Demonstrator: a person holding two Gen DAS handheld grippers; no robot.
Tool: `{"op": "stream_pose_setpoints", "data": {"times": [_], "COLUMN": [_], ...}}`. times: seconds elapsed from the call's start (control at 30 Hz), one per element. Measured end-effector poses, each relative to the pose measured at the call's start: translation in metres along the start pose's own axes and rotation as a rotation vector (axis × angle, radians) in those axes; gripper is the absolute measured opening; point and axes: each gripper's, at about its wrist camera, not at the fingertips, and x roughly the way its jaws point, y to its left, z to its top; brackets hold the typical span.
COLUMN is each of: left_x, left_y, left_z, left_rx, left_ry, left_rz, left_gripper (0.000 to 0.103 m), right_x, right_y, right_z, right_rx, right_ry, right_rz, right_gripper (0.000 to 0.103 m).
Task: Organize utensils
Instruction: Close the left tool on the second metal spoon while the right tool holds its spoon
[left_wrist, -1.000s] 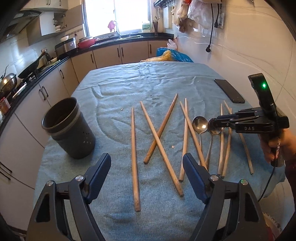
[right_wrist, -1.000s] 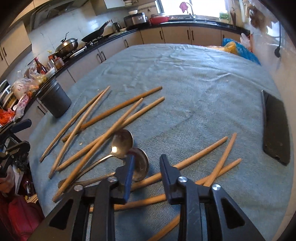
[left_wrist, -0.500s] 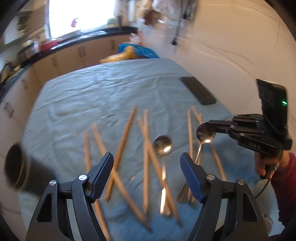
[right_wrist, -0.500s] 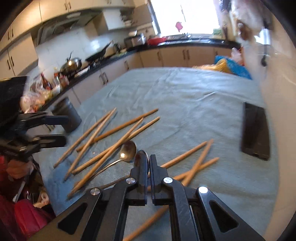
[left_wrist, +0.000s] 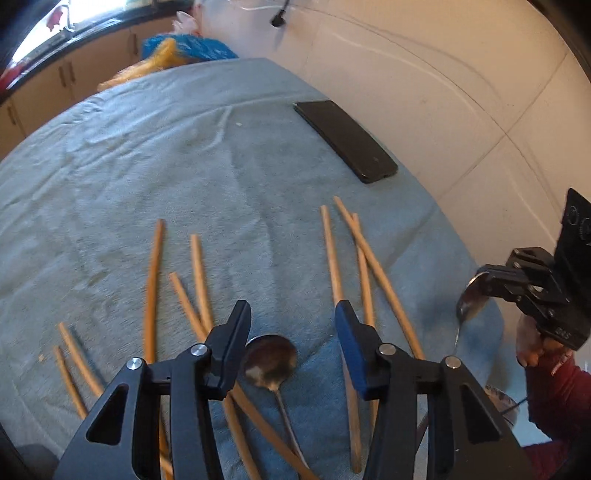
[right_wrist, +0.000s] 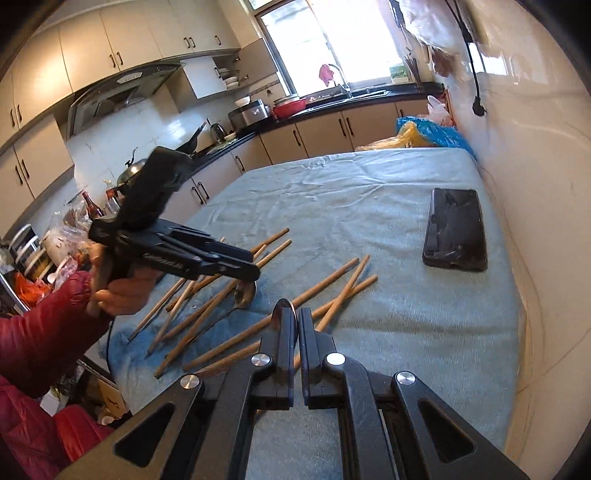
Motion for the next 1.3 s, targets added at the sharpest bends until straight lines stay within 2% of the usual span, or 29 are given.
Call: {"op": "stream_pose_setpoints", "data": {"times": [0.13,0.2,0.3,0.47,0.53,0.83,0.9,0.93,1.07,1.3], "left_x": [0.017,0.021,0.021,0.009,0.012,0.005,0.006,0.007,0.008,-0.008], "left_y": [0.008,0.013,0.015,0.005,0.004,0.008,0.007,0.006,0.003,-0.008], "left_z": [-0.002,-0.008,-0.017,-0.020,-0.018,-0.029,-0.030,-0.033,-0.037,-0.047], "left_rx": [0.005,-0.001,0.004,0.052,0.050,0.025,0.014,0.007,-0.012,-0.025], "left_ry": [0.029,0.041,0.042,0.048,0.054,0.047,0.047,0.052,0.027,-0.042], "left_rz": [0.012,-0.005,-0.033,-0.019,-0.018,-0.016,-0.007,0.011,0.011,0.048], "left_gripper": [0.046,0.046,0.047,0.044,0.041,0.040,0.027,0.012,0.005,0.003], "right_x": [0.000,-0.001,0.000,0.000,0.000,0.002,0.002,0.002,0.003,-0.002], "right_y": [-0.004,-0.006,-0.007,-0.007,-0.006,-0.007,-0.007,-0.008,-0.008,-0.006], "right_z": [-0.005,-0.006,-0.007,-0.009,-0.010,-0.014,-0.014,-0.014,-0.013,-0.010], "right_rx": [0.010,0.020,0.022,0.022,0.022,0.029,0.031,0.034,0.037,0.029], "right_ry": [-0.001,-0.005,-0.007,-0.008,-0.010,0.005,0.002,0.001,-0.001,-0.012], "right_rz": [0.007,0.012,0.016,0.028,0.030,0.037,0.038,0.039,0.036,0.005], "right_gripper": [0.003,0.003,0.003,0.003,0.003,0.003,0.003,0.003,0.003,0.003]}}
